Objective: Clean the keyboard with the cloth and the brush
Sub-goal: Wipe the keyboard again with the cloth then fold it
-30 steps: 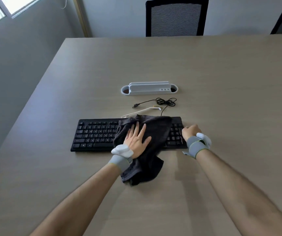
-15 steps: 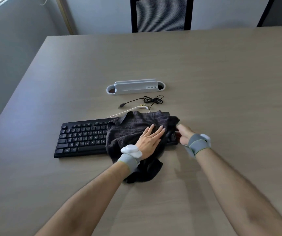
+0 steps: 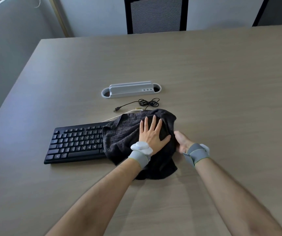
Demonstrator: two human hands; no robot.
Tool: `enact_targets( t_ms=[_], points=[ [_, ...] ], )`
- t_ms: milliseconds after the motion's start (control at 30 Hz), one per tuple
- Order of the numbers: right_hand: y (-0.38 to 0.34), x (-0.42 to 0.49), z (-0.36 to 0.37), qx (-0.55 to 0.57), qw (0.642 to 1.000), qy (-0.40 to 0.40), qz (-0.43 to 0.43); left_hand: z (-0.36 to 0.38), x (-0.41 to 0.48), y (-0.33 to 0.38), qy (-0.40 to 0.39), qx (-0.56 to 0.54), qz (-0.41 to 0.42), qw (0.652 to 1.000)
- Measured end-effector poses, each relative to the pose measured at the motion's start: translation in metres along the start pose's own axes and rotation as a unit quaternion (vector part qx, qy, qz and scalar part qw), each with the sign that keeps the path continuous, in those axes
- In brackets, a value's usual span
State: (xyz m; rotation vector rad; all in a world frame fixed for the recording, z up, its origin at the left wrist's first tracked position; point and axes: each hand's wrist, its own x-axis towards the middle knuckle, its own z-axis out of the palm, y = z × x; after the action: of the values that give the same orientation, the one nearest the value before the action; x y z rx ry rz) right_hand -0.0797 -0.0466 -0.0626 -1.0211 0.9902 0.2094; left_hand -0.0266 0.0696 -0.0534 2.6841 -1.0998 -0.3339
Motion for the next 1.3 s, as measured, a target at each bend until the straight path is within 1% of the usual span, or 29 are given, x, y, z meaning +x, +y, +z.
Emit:
enact_targets(
  t_ms=[100, 167, 267, 300, 367, 400, 467, 533, 567, 600, 733, 800, 900, 967, 1033, 1167, 1300],
  points=[
    [0.001, 0.006, -0.004, 0.006, 1.000, -0.012, 0.001, -0.003, 0.015, 0.002, -0.044, -0.013, -0.001, 0.999],
    [0.000, 0.010, -0.003, 0.010, 1.000, 0.002, 0.004, -0.005, 0.021, -0.006, -0.060, -0.026, 0.010, 0.998],
    [0.001, 0.016, -0.002, 0.028, 0.999, 0.013, -0.011, -0.011, 0.017, -0.028, -0.048, -0.012, 0.046, 0.998],
    [0.002, 0.019, -0.002, 0.038, 0.999, 0.006, -0.010, -0.013, 0.014, -0.039, -0.037, -0.003, 0.057, 0.998],
    [0.001, 0.016, 0.001, 0.022, 1.000, -0.011, -0.006, -0.015, 0.004, -0.059, -0.009, 0.011, 0.064, 0.998],
    [0.000, 0.014, 0.004, 0.004, 1.000, -0.021, 0.001, -0.016, -0.001, -0.067, 0.008, 0.007, 0.055, 0.998],
    [-0.003, 0.014, 0.007, -0.045, 0.999, -0.022, 0.007, -0.017, -0.010, -0.080, 0.052, -0.014, 0.005, 0.999],
    [-0.003, 0.017, 0.006, -0.083, 0.996, 0.014, -0.033, -0.016, -0.014, -0.084, 0.080, -0.028, -0.058, 0.995],
    [-0.002, 0.015, 0.006, -0.093, 0.994, 0.023, -0.054, -0.015, -0.015, -0.083, 0.082, -0.033, -0.071, 0.994],
    [-0.002, 0.013, 0.007, -0.097, 0.993, 0.024, -0.067, -0.015, -0.013, -0.080, 0.077, -0.038, -0.063, 0.994],
    [-0.002, 0.004, 0.011, -0.073, 0.994, 0.008, -0.080, -0.016, 0.008, -0.048, 0.014, -0.058, 0.056, 0.997],
    [-0.004, 0.003, 0.012, -0.056, 0.994, 0.006, -0.096, -0.017, 0.020, -0.031, -0.013, -0.079, 0.077, 0.994],
    [-0.005, 0.002, 0.011, -0.067, 0.992, 0.022, -0.108, -0.014, 0.026, -0.021, -0.032, -0.087, 0.108, 0.990],
    [-0.003, 0.001, 0.011, -0.091, 0.989, 0.035, -0.107, -0.012, 0.024, -0.025, -0.034, -0.077, 0.126, 0.988],
    [-0.002, 0.001, 0.014, -0.115, 0.986, 0.058, -0.107, -0.009, 0.019, -0.035, -0.019, -0.052, 0.133, 0.990],
    [-0.001, 0.004, 0.019, -0.114, 0.984, 0.100, -0.091, -0.007, 0.002, -0.060, 0.010, -0.010, 0.095, 0.995],
    [0.002, 0.011, 0.023, -0.108, 0.977, 0.147, -0.114, -0.013, -0.012, -0.089, 0.017, 0.028, 0.027, 0.999]
  ],
)
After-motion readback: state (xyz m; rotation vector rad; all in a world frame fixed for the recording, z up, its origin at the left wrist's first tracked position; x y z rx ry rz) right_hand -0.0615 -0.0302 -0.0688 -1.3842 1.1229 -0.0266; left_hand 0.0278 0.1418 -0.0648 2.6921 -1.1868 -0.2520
